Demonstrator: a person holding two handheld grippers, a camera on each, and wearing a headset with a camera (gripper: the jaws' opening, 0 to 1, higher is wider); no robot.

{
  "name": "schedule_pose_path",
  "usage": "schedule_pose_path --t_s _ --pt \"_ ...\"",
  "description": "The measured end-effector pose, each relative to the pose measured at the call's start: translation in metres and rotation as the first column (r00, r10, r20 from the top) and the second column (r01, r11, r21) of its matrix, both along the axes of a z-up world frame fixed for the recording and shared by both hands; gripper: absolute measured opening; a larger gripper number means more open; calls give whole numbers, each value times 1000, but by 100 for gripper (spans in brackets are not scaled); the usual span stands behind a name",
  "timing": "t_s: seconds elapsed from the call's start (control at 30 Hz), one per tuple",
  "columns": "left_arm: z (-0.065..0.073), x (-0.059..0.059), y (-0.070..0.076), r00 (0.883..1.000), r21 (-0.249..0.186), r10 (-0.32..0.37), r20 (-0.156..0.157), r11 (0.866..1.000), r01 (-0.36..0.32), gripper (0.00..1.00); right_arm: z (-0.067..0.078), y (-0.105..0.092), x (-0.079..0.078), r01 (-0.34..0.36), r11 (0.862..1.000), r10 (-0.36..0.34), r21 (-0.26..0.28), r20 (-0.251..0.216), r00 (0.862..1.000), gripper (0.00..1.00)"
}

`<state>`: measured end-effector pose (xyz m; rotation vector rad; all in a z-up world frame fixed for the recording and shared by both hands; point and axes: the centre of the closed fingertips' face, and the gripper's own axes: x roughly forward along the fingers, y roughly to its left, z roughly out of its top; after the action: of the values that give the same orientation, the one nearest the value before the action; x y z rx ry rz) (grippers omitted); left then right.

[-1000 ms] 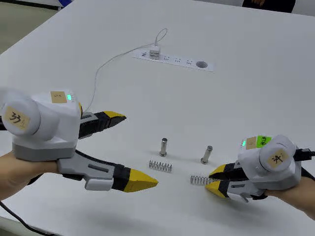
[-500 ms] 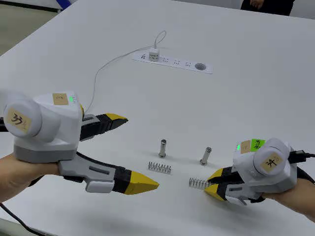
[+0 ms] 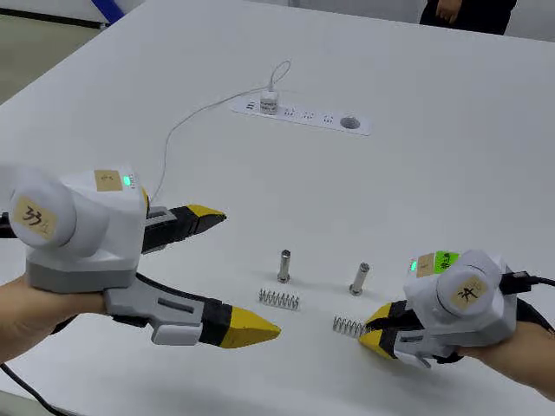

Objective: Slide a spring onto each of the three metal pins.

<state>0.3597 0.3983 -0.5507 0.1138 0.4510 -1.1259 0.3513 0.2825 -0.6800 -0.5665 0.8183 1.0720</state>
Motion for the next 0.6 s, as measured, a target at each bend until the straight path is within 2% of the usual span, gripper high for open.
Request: schedule_pose_path --t_s 0.17,0.27,0.6 --pt "1 -1 -1 1000 0 -1 1 1000 1 97 7 2 2 18 1000 -18 26 3 1000 10" --pt "1 -1 -1 1000 1 -4 5 1000 4 97 10 0 4 17 1000 -17 21 14 1000 10" --pt "-4 -6 -9 999 16 -35 1 999 35 95 37 -2 5 -2 999 1 35 50 999 10"
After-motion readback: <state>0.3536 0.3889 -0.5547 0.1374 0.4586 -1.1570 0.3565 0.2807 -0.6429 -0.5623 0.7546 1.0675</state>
